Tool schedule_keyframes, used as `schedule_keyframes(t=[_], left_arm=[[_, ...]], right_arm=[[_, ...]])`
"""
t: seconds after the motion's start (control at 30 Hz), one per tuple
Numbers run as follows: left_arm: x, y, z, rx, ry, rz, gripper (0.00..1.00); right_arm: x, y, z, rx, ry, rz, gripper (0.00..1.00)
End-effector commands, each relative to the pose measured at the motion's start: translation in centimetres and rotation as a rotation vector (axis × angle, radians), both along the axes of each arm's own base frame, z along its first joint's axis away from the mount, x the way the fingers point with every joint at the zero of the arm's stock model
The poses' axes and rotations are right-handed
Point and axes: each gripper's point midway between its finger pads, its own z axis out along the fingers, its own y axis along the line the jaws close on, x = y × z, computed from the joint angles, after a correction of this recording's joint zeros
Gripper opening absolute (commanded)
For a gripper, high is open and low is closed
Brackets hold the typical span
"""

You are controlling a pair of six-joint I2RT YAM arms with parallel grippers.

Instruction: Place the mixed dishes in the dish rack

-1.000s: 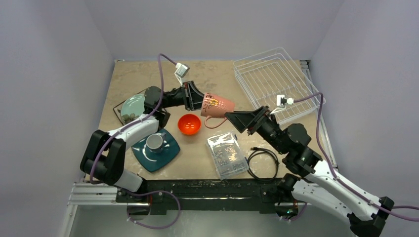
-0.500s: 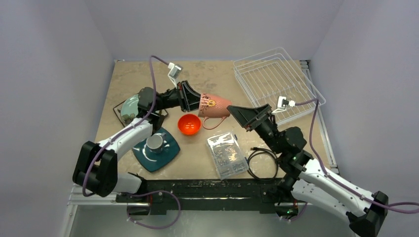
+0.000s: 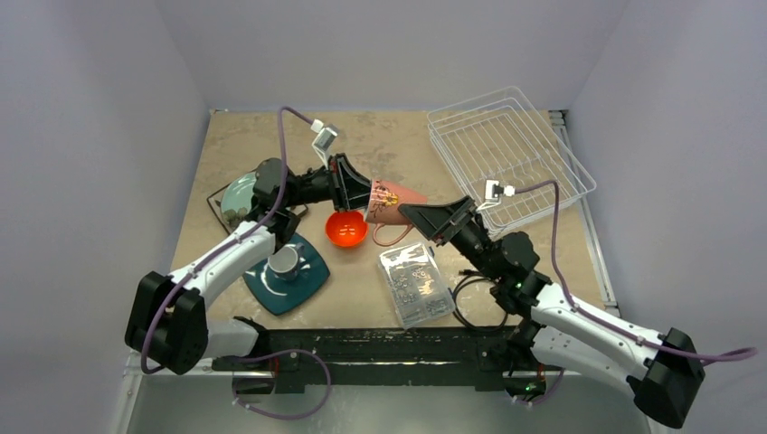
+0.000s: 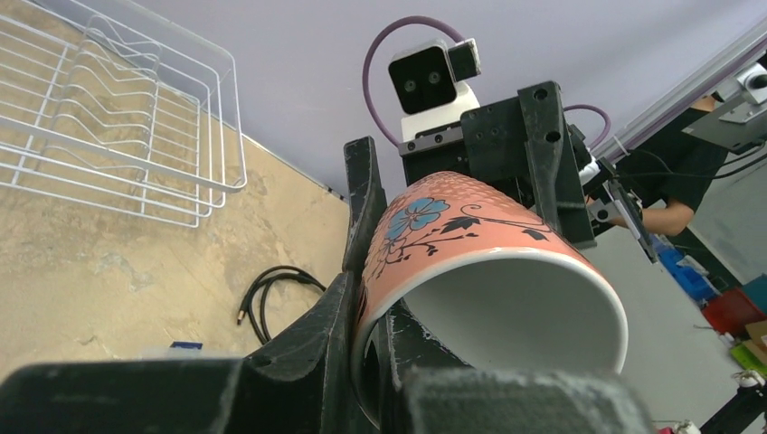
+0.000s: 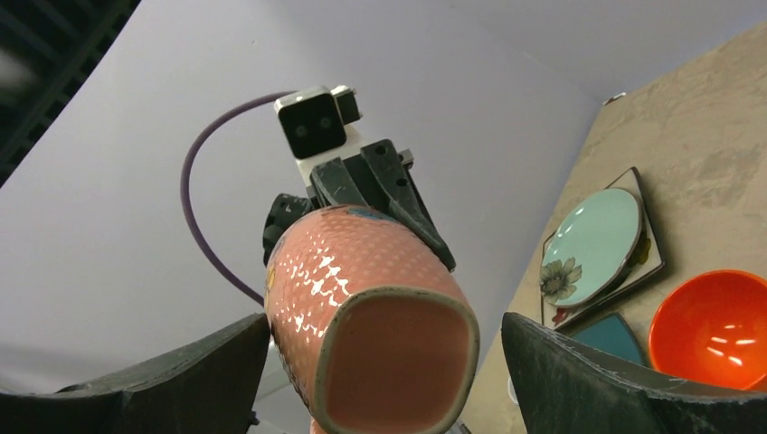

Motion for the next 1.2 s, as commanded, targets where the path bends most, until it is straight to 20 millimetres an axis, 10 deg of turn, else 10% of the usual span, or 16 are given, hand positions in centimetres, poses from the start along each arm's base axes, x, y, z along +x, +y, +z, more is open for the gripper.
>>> schedule_keyframes(t=[0.0,0.2,1.17], left_arm=[[-0.3,-0.1,2.8,-0.074,-0.075,-0.002,0.00],[-0.2,0.0,2.8,-0.081,-0.076,0.008,0.00],[0.3,0.6,2.8,-0.113,-0.109,0.102,0.00]], right_arm=[[-1.8,0.7,2.0,0.100,-0.113,0.099,0.98],[-1.8,-1.2,2.5,0.190,-0.160,0.029,0.93],[0.7,1.3,4.9,0.244,-0.193,0.021,0.85]])
